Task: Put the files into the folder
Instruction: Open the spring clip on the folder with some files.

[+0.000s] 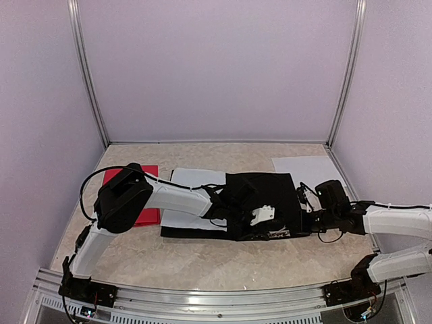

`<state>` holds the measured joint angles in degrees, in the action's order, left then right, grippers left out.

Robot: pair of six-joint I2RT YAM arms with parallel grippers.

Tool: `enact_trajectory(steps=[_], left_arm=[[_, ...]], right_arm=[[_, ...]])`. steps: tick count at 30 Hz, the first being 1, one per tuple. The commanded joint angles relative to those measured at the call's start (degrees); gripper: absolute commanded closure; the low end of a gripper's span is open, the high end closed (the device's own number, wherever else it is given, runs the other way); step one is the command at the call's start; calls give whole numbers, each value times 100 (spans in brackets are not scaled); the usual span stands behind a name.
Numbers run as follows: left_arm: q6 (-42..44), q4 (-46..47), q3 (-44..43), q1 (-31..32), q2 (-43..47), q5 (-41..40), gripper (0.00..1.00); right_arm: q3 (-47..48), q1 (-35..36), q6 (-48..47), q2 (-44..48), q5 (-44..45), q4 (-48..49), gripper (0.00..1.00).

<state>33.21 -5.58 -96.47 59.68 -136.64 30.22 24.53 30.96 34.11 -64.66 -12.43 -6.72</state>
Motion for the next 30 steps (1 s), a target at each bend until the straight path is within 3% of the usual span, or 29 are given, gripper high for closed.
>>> enact_trajectory(steps=[1, 6, 10, 12, 16, 23, 30], left_arm=[[-350, -614, 252, 196, -72, -10, 68], [-661, -382, 343, 179, 76, -87, 65], [-839, -276, 408, 181, 208, -142, 59], [-945, -251, 401, 180, 253, -225, 53], [-1167, -135, 449, 171, 349, -455, 40], [-1594, 470, 917, 111, 751, -925, 4], [-1894, 1073, 1468, 53, 1250, -1203, 1]], right_arm=[[38, 52, -45, 118, 282, -89, 100], [33, 130, 23, 650, 285, -261, 94], [51, 146, 41, 941, 354, -466, 79], [29, 160, 48, 1004, 402, -524, 68], [-43, 226, 111, 1023, 424, -485, 55], [-130, 729, 383, 789, 570, -149, 50], [-192, 1262, 634, 612, 813, 179, 48]])
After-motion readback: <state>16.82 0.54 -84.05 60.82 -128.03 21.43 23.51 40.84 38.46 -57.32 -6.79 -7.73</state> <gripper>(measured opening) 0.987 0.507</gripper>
